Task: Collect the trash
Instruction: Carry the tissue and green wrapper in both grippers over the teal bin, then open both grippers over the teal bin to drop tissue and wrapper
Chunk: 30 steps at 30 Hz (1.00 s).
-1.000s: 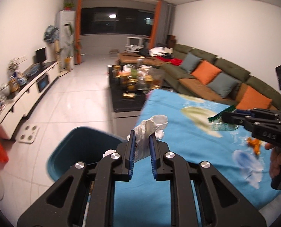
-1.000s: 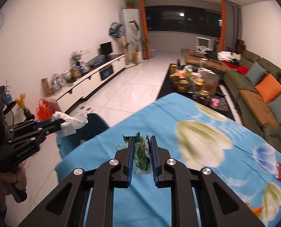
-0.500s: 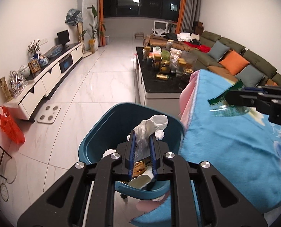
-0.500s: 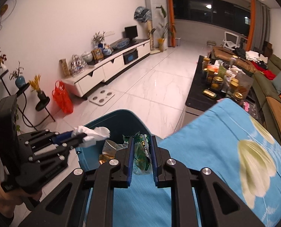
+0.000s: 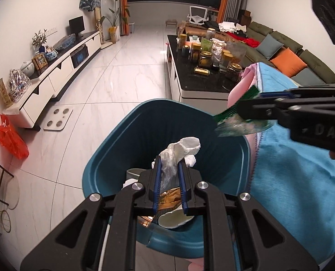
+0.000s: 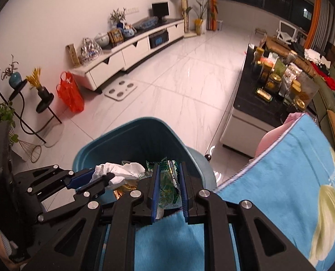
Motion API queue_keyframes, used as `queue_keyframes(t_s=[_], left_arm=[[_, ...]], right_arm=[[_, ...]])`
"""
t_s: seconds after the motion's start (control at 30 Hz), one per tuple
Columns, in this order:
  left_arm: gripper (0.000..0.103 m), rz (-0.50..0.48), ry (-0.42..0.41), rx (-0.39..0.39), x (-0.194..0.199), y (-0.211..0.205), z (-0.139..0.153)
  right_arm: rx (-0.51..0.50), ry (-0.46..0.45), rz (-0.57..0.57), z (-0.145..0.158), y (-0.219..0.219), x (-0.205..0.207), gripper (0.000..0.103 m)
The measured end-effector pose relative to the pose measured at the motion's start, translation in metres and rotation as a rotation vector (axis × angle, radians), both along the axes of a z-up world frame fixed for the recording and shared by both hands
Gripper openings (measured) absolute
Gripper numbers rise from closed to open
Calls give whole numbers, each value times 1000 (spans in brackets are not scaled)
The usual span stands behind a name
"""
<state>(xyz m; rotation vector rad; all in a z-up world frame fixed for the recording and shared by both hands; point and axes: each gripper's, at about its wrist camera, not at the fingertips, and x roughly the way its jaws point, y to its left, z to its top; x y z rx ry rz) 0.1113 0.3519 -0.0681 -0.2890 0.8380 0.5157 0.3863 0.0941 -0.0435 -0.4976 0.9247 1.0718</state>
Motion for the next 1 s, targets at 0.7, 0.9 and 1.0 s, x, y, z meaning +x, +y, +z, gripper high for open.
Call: queue_keyframes(t_s=[0.7,0.9,1.0], left_arm=[[17,-19,97,-34,64,18,-60],[27,-2,103,-34,67,20,-66],[35,5,107,-25,66,18,-66]], right_arm=[[-194,12,38,-52,46,8,17],[-203,16,44,-54,48,7,28],[-198,13,43,-52,47,7,35]])
